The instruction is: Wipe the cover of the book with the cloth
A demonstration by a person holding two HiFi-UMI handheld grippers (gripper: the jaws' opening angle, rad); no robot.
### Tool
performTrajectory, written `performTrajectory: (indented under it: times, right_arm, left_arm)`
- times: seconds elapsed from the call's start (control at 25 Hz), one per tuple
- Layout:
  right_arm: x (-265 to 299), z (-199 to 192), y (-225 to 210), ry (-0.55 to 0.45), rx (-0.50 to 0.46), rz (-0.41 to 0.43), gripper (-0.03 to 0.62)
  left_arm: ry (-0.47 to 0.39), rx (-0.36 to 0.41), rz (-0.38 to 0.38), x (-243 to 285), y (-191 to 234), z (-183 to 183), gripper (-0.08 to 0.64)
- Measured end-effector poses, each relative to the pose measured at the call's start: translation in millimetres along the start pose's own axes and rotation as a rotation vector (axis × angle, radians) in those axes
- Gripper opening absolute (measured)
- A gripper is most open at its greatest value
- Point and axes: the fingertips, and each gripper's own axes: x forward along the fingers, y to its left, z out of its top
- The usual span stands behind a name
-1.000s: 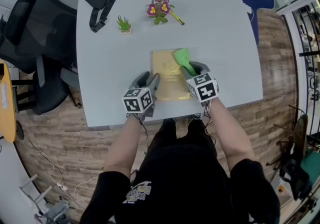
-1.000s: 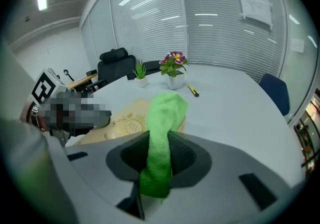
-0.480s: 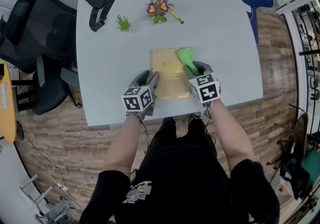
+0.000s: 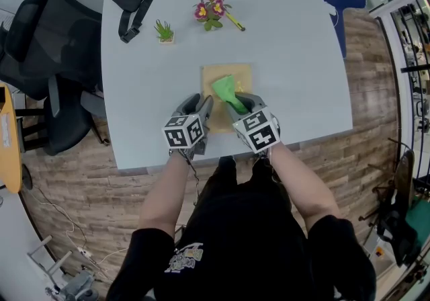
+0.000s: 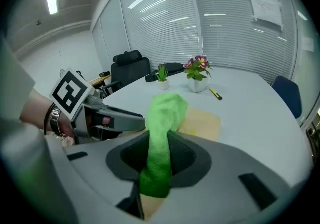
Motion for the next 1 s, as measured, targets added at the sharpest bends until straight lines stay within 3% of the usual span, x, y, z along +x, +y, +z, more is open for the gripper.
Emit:
performTrajectory:
  times: [0.48,0.8,1.0]
  right_arm:
    - [13.9,-16.9,54.8,0.046,0.030,0.125,0.101]
    - [9.3,-19.5,42.9,0.075,-0.091,0.086,0.101]
    - [4.3,-22.1,22.2,0.069,-0.092,0.044,0.101]
  left_arm:
    - [0.000,-0.016,-0.005,0.6,0.6,-0.2,0.173]
    - [0.006,-0.006,-0.009,0.9,-0.8,0.3,0.173]
    - [0.005,-0.008,-0.010,0.5,-0.9,0.6,0.173]
